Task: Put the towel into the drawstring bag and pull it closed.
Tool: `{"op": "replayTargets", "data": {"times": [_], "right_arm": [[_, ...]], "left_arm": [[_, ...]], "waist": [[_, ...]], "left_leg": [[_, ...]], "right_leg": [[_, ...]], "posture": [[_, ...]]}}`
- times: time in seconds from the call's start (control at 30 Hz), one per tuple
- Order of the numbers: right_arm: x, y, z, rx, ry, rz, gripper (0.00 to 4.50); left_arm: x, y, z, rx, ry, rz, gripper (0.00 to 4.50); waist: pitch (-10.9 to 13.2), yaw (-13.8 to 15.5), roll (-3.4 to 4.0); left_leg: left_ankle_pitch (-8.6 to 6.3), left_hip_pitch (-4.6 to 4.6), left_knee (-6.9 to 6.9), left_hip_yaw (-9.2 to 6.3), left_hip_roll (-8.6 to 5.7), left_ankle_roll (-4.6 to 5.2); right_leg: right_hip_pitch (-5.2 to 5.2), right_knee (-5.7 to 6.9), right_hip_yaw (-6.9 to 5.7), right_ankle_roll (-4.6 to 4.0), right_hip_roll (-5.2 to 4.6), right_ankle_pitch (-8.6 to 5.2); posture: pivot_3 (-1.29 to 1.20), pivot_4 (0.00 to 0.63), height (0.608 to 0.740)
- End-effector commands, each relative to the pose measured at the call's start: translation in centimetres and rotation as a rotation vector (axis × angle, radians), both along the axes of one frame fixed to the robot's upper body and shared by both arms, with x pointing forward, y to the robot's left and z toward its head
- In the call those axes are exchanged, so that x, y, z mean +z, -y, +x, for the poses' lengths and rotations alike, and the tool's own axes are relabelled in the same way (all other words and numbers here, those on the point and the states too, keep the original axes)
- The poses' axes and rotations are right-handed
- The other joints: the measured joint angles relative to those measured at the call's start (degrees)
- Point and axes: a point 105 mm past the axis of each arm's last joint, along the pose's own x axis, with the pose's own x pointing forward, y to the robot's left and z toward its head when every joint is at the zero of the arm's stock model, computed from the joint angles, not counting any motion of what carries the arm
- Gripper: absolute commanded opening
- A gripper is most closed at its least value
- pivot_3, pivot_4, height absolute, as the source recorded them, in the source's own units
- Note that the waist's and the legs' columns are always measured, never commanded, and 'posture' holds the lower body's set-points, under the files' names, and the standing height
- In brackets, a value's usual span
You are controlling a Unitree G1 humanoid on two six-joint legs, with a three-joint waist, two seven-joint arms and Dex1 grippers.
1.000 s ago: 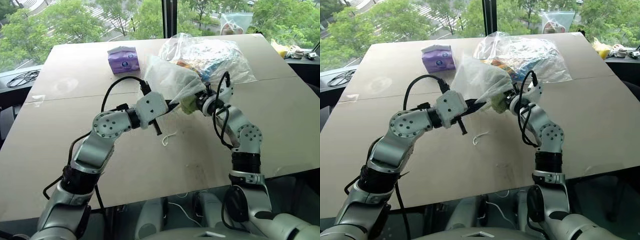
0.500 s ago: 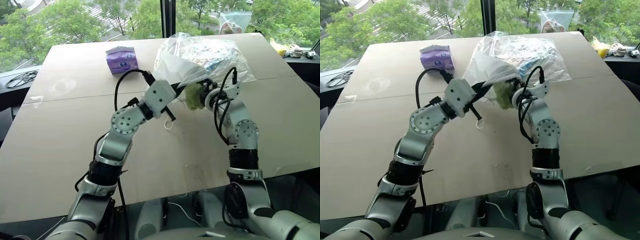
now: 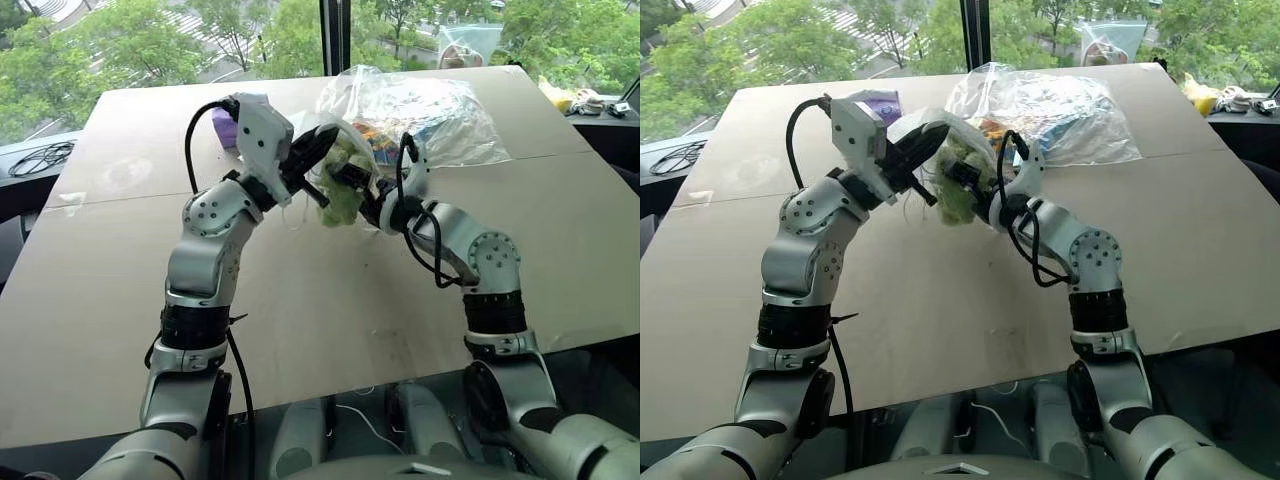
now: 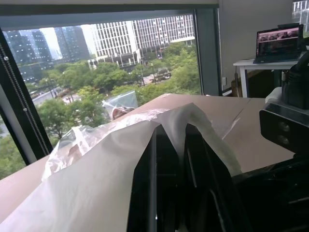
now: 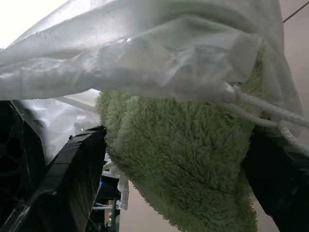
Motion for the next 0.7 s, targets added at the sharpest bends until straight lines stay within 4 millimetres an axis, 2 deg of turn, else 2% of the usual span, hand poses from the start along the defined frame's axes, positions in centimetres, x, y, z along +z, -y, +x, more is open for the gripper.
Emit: {"op": "replayTargets", "data": {"times": [0.03,0.23,0.27,0.5,0.7], "right_arm": [[1.4,-1.2,-1.3,0.080,0.099,-0.014,3.15],[1.2,-0.9,-0.8,0.040,0.087,0.012,0.23],[1.9,-0.6,-0.5,0.016,0.081,0.075,0.10],[6.7,2.2,1.0,-0.108,0.062,0.506,0.10],[7.8,2.7,1.0,-0.120,0.050,0.641,0.10]], "left_arm": [[1.5,0.5,-1.1,-0.053,0.043,-0.019,0.00],[1.2,1.0,-1.8,-0.105,0.010,-0.012,0.00],[1.0,1.1,-2.0,-0.116,0.001,-0.003,0.00],[-0.2,0.2,-2.1,-0.112,-0.046,0.059,0.00],[-0.5,0.1,-2.0,-0.112,-0.068,0.081,0.00]], "waist": [[0.0,-0.1,0.00],[0.0,-0.4,0.00],[0.0,-0.3,0.00],[0.0,-0.2,0.00],[0.0,-0.5,0.01]], "left_leg": [[0.00,0.00,0.00,-0.01,0.01,0.00],[0.00,0.01,-0.02,-0.08,0.07,0.00],[0.00,0.01,-0.02,-0.08,0.07,0.00],[0.00,0.00,0.00,-0.06,0.04,0.00],[0.00,0.02,-0.03,-0.05,0.04,0.00]], "right_leg": [[0.00,0.00,-0.01,0.00,0.02,0.00],[-0.02,0.04,0.00,0.00,0.11,0.00],[-0.02,0.04,-0.01,0.00,0.11,0.00],[-0.01,0.02,-0.04,0.01,0.09,0.00],[-0.02,0.02,0.00,0.00,0.08,0.00]], "posture": [[0.00,0.150,0.740],[0.00,0.150,0.740],[0.00,0.150,0.740],[0.00,0.150,0.740],[0.00,0.150,0.740]]}}
